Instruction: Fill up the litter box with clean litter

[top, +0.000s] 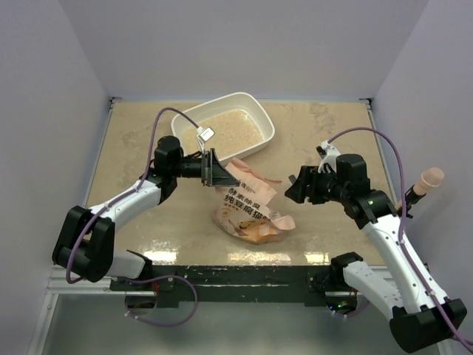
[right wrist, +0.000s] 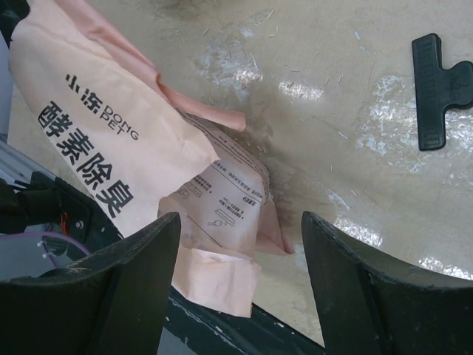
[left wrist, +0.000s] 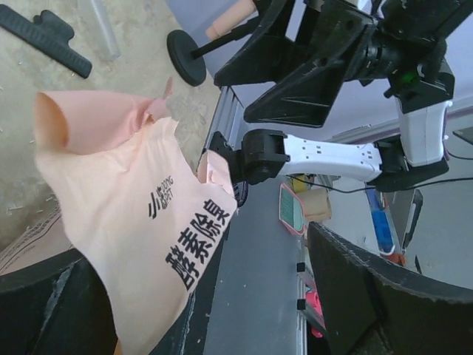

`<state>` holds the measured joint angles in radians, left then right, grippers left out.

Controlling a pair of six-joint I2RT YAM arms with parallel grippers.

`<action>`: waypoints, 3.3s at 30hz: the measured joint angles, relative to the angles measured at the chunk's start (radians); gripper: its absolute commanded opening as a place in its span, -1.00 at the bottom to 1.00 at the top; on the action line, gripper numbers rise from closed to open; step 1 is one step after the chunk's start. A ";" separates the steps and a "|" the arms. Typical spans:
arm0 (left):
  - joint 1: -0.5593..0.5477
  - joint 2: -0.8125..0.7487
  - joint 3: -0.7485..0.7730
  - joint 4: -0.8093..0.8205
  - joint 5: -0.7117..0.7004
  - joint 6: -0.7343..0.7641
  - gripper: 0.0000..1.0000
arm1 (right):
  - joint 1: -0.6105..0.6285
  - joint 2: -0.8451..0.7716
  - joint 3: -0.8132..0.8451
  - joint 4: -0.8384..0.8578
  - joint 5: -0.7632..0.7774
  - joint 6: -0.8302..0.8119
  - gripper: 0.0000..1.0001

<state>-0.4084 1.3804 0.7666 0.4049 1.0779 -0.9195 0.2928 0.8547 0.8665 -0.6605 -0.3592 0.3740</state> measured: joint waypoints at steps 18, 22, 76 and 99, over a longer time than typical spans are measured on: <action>-0.006 -0.145 -0.126 0.182 0.104 -0.017 -1.00 | 0.000 -0.128 -0.004 -0.035 -0.187 -0.030 0.47; -0.003 -0.275 -0.171 0.220 0.077 0.010 -1.00 | 0.000 -0.157 -0.003 -0.036 -0.242 -0.051 0.47; 0.134 -0.415 -0.503 0.818 0.085 -0.476 -1.00 | 0.172 0.064 -0.361 0.465 -0.343 0.233 -0.85; 0.188 -0.200 -0.013 0.563 0.280 0.022 -1.00 | 0.171 -0.003 -0.194 0.562 -0.117 0.318 -1.00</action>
<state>-0.2203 1.1805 0.7532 0.9676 1.3582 -0.8974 0.4637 0.8520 0.6727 -0.0986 -0.4759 0.6918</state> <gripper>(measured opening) 0.018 0.010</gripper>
